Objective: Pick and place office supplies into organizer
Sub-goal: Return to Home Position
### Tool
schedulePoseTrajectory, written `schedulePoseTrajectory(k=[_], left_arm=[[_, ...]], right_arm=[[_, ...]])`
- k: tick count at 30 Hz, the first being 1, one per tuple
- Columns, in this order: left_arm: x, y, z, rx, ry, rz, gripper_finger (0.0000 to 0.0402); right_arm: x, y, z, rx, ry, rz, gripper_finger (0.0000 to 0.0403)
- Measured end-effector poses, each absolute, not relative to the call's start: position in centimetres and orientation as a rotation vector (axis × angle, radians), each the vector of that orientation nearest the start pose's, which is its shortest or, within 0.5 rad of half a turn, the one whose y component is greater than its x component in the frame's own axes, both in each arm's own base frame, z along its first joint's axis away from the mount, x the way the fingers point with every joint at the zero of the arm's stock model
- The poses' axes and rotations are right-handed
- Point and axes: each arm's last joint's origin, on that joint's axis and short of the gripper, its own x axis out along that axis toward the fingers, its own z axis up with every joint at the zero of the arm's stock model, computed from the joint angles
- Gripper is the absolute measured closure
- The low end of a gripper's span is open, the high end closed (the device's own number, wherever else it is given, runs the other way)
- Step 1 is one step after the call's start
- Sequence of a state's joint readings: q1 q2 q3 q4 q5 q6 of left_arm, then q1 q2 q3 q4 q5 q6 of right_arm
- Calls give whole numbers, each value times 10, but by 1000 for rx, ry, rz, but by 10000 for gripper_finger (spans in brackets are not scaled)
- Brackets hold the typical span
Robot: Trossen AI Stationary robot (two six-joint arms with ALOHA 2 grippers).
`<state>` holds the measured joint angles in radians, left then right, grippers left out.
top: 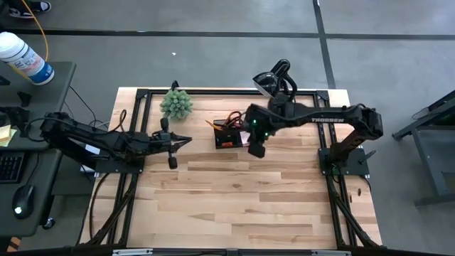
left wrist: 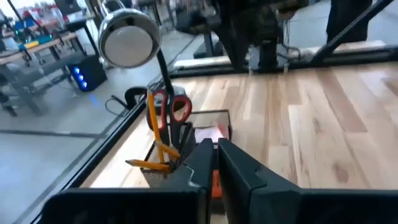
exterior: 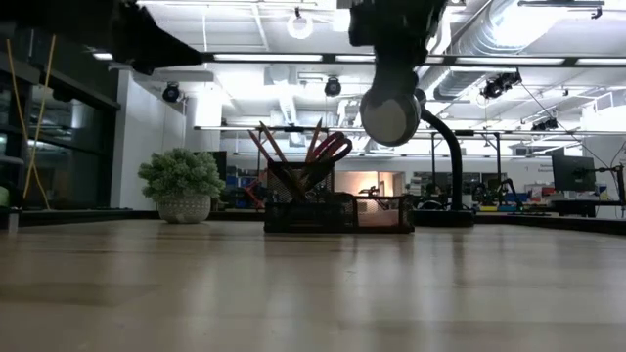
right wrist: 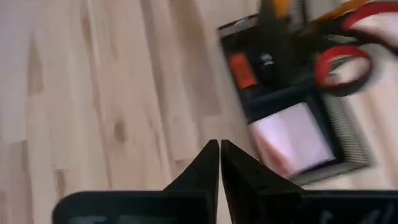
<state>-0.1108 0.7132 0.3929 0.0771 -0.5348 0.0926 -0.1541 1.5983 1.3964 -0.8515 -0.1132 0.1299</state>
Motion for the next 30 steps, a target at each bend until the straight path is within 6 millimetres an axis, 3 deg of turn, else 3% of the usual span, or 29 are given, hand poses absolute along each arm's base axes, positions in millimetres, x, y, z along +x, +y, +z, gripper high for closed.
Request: schedulePoseTrajectory(k=[5, 10, 15, 23, 30], left_arm=[[145, -2, 215, 109, 51, 395, 397], [131, -2, 207, 141, -151, 372, 400], [121, -1, 194, 166, -228, 375, 401], [108, 0, 205, 252, -327, 350, 401], [97, 8, 203, 264, -338, 290, 401]], right_arm=[[322, -32, 264, 338, 1007, -79, 395], [318, -21, 248, 413, 1000, -62, 399], [319, -15, 247, 440, 996, -57, 401], [321, -15, 248, 493, 977, -71, 402], [322, -15, 249, 507, 964, -71, 402]])
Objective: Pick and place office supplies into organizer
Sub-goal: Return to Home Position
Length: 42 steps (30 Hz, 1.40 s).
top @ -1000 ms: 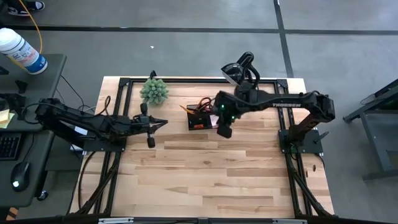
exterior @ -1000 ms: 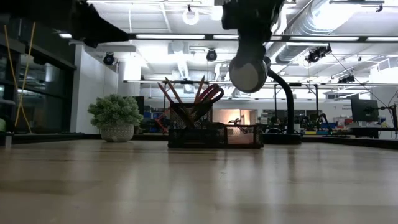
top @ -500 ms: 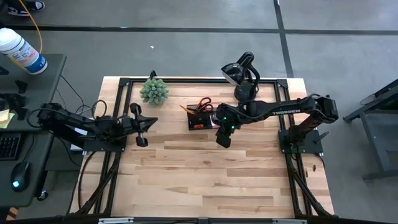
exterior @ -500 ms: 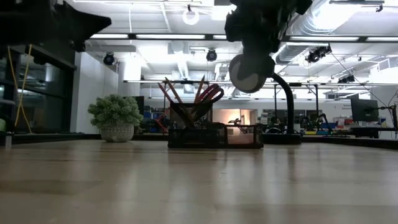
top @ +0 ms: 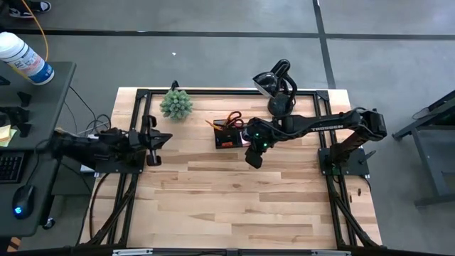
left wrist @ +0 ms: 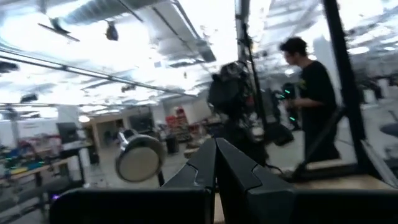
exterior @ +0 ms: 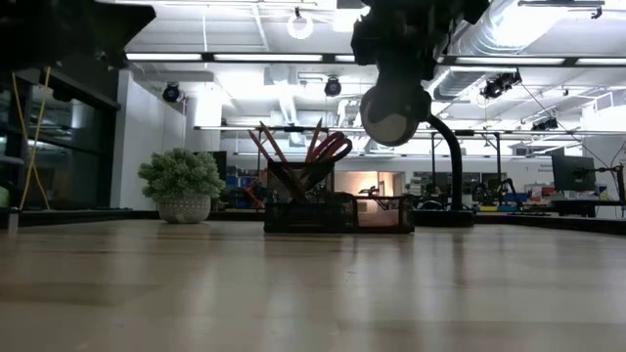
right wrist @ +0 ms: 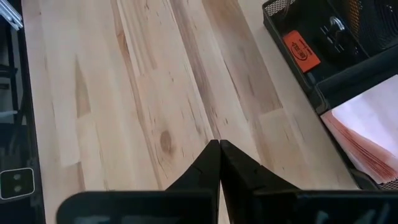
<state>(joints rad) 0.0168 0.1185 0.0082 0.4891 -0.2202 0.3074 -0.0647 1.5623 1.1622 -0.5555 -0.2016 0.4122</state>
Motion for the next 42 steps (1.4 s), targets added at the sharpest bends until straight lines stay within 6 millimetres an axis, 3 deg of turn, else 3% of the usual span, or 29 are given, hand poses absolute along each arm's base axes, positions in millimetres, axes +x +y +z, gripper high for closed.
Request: schedulePoseTrajectory(k=[6, 11, 17, 20, 26, 30, 42], left_arm=[[92, 17, 192, 217, -248, 276, 402], [91, 21, 194, 210, -277, 250, 402], [93, 22, 188, 135, -218, 199, 402], [93, 22, 185, 92, -191, 193, 401], [93, 22, 183, 56, -178, 198, 401], [94, 23, 180, 42, -147, 215, 401], [94, 23, 175, 36, -92, 216, 401]], right_arm=[[322, -19, 249, 523, 958, -105, 402], [320, -27, 251, 534, 942, -150, 402], [307, -27, 266, 513, 922, -204, 402], [289, -26, 269, 528, 884, -231, 402], [231, -19, 236, 718, 737, -245, 402], [202, -11, 227, 780, 579, -177, 402], [143, -10, 207, 701, 53, -89, 402]])
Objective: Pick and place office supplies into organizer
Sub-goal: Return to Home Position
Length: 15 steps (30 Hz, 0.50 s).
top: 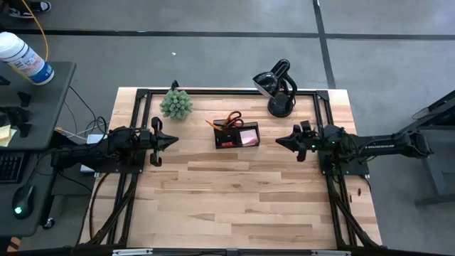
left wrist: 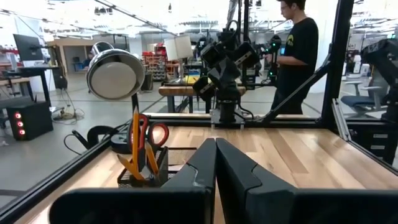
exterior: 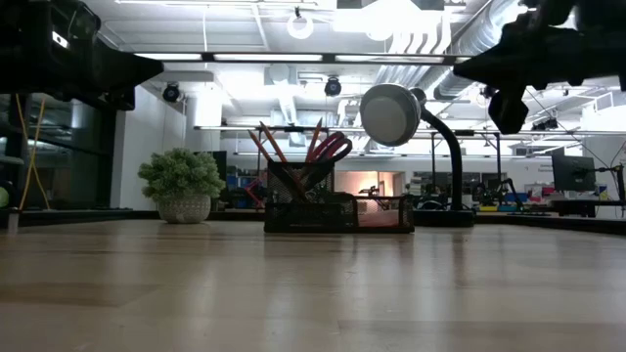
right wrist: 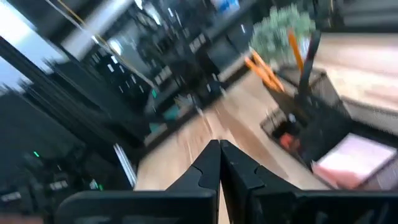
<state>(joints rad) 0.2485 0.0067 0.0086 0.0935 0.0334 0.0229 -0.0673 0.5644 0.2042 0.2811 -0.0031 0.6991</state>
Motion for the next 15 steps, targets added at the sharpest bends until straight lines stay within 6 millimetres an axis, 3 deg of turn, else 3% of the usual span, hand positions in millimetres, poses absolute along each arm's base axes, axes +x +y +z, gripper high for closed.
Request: schedulePoseTrajectory(k=[8, 15], left_arm=[[94, 23, 175, 38, -92, 216, 401], [94, 23, 175, 38, -93, 216, 401]], right_arm=[[120, -8, 196, 611, -298, 14, 402], [112, -7, 204, 516, -375, 37, 403]])
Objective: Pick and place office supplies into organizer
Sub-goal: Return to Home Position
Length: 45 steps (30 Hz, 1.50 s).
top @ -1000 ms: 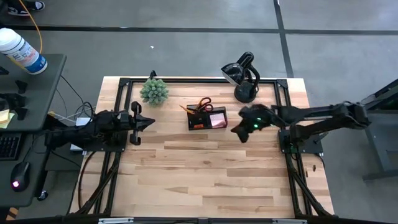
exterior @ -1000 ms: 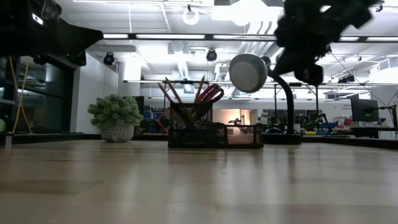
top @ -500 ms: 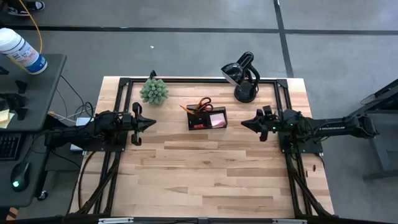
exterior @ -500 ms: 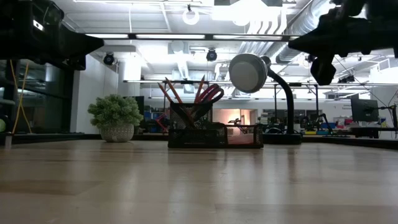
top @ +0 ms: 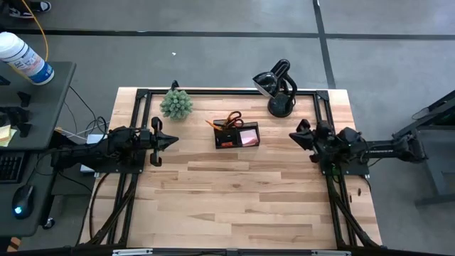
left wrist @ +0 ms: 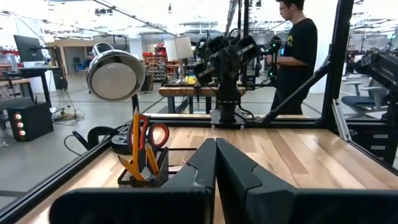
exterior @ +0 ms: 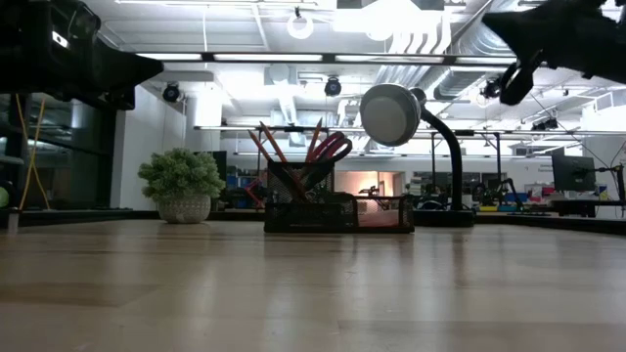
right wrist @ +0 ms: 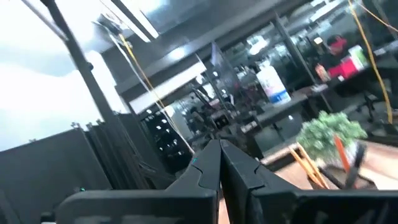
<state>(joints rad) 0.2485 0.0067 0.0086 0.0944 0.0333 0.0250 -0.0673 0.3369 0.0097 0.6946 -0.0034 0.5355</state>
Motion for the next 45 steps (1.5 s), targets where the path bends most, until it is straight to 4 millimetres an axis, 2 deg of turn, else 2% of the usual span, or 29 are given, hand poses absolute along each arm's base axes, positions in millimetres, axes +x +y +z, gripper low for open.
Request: schedulePoseTrajectory(k=[7, 16, 27, 45], left_arm=[[94, 23, 175, 38, -94, 216, 401], [94, 23, 175, 39, -94, 216, 401], [94, 23, 175, 38, -94, 216, 401], [94, 23, 175, 38, -94, 216, 401]], right_arm=[[99, -6, 210, 463, -449, 78, 402], [93, -6, 193, 475, -296, 12, 402], [97, -5, 169, 537, -42, -24, 402], [98, -6, 167, 581, -26, -55, 402]])
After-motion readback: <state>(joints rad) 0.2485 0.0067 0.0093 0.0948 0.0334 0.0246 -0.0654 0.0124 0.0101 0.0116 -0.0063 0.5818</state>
